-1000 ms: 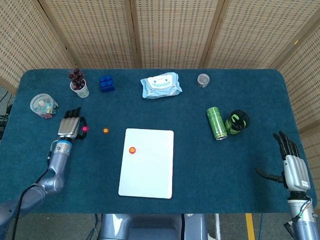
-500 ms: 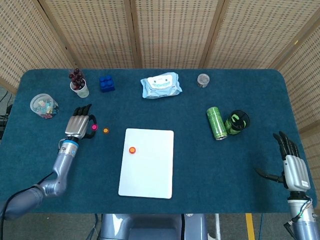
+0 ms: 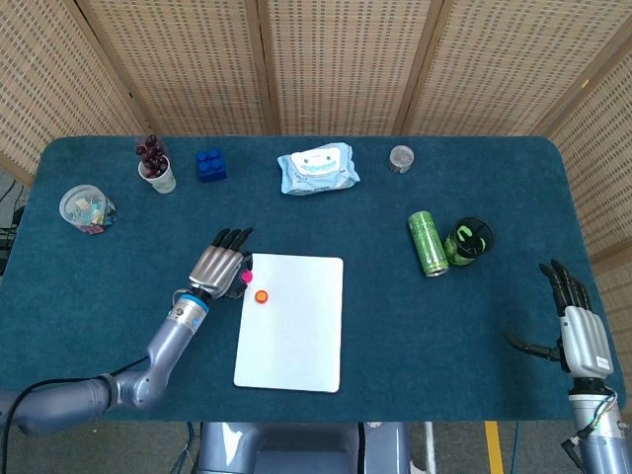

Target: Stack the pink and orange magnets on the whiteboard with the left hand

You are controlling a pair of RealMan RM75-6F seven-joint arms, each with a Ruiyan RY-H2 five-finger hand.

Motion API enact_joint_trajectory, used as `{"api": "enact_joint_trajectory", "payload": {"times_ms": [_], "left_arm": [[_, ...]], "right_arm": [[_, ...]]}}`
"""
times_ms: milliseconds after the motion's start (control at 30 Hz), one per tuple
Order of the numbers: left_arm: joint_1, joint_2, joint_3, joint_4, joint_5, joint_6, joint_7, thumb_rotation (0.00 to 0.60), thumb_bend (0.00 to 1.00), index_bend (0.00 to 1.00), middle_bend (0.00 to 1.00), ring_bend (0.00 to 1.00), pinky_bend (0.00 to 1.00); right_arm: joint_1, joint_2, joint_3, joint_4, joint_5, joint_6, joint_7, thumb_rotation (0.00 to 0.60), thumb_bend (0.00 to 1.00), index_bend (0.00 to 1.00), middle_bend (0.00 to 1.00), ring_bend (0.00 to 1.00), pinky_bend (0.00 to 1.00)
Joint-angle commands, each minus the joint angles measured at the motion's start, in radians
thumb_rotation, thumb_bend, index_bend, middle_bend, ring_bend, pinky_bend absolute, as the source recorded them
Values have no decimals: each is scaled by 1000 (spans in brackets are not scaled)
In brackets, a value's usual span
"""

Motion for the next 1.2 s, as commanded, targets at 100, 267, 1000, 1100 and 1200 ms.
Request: {"api": "enact_joint_trajectory", "payload": {"times_ms": [100, 267, 1000, 1100, 1200], "left_arm": [[-21, -5, 17, -45, -43, 26, 54, 600, 334, 626, 0, 0, 0], [-28, -5, 35, -60, -76, 25, 73, 600, 329, 626, 0, 0, 0], [-53, -44, 77, -12, -64, 16, 27, 600, 300, 518, 0, 0, 0], [-54, -45, 77, -11, -60, 13, 14, 600, 291, 337, 0, 0, 0], [-52, -44, 80, -8, -49, 14, 2, 600, 283, 219, 0, 0, 0]], "right_arm": [[1, 1, 0, 0, 0, -2, 1, 600, 105, 0, 0, 0, 0], [0, 2, -1, -1, 0, -2, 2, 600, 105, 0, 0, 0, 0], [1, 6, -1, -5, 2, -7, 6, 600, 105, 0, 0, 0, 0], [1, 6, -1, -5, 2, -7, 7, 600, 105, 0, 0, 0, 0], [2, 7, -1, -5, 3, -8, 7, 600, 105, 0, 0, 0, 0]]}}
